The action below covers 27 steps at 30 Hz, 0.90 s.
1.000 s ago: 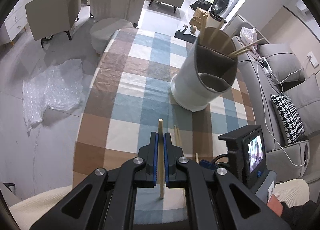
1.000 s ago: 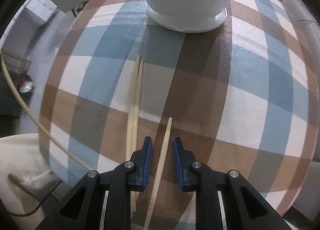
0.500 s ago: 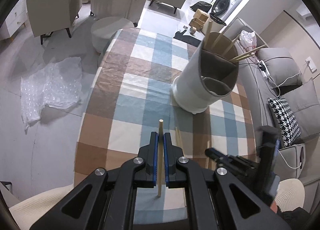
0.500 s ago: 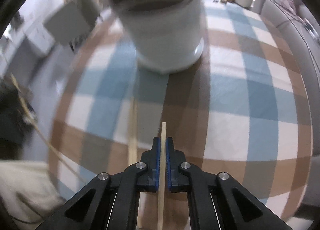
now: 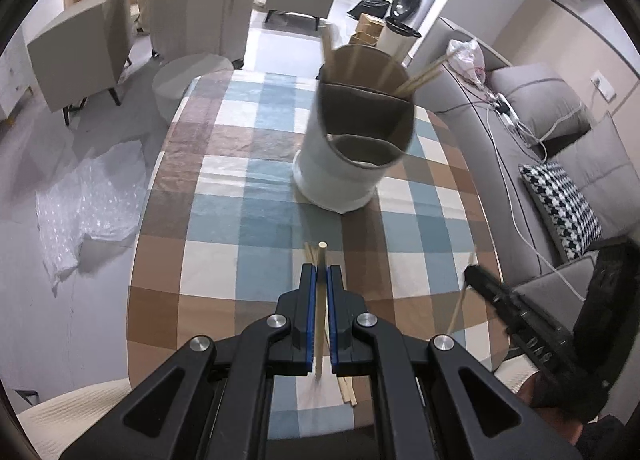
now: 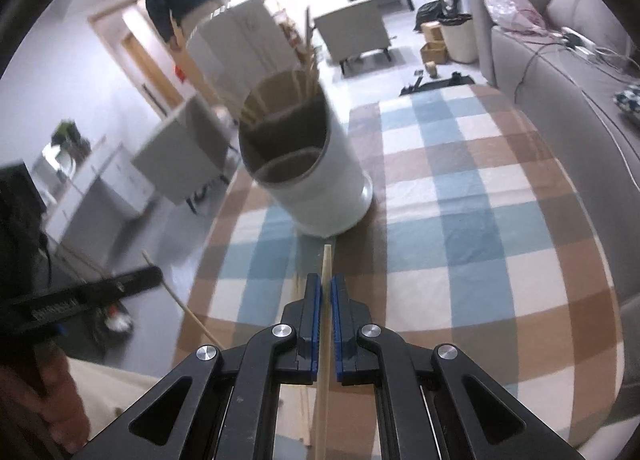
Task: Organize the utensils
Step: 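Carry both held chopsticks up over the white holder with both tools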
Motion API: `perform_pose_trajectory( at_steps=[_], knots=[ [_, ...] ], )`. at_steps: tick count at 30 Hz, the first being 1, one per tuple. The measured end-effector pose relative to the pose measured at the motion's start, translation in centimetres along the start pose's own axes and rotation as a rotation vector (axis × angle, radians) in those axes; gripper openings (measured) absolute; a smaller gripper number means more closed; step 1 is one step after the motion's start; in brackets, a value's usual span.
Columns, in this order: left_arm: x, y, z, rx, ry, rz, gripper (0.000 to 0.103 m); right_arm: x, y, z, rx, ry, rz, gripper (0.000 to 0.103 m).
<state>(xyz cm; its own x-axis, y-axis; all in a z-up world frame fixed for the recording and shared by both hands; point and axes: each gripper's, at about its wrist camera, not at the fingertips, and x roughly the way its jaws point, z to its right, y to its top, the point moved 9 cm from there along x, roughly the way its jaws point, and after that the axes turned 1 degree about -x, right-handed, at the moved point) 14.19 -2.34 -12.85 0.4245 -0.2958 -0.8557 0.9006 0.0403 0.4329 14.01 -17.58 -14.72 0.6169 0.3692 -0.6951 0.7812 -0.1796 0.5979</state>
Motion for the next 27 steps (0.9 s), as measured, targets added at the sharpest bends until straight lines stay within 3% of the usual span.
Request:
perform_pose_trajectory(
  at_steps=[5, 14, 20, 27],
  knots=[
    [-0.7, 0.1, 1.8, 0.042, 0.010, 0.016, 0.001, -1.5, 2.2, 0.2, 0.037, 0.027, 0.098, 0.005],
    [-3.1, 2.6, 3.2, 0.072, 0.024, 0.065, 0.001, -3.7, 5.6, -1.5, -0.025, 0.062, 0.211, 0.005],
    [-4.6, 6.7, 3.5, 0.044, 0.016, 0.090, 0.001, -3.5, 9.7, -0.1, 0.093, 0.087, 0.267, 0.005],
    [-7.1, 14.5, 4.7, 0.065, 0.008, 0.181, 0.001, -4.5, 18.0, 1.7, 0.218, 0.100, 0.399, 0.005]
  ],
)
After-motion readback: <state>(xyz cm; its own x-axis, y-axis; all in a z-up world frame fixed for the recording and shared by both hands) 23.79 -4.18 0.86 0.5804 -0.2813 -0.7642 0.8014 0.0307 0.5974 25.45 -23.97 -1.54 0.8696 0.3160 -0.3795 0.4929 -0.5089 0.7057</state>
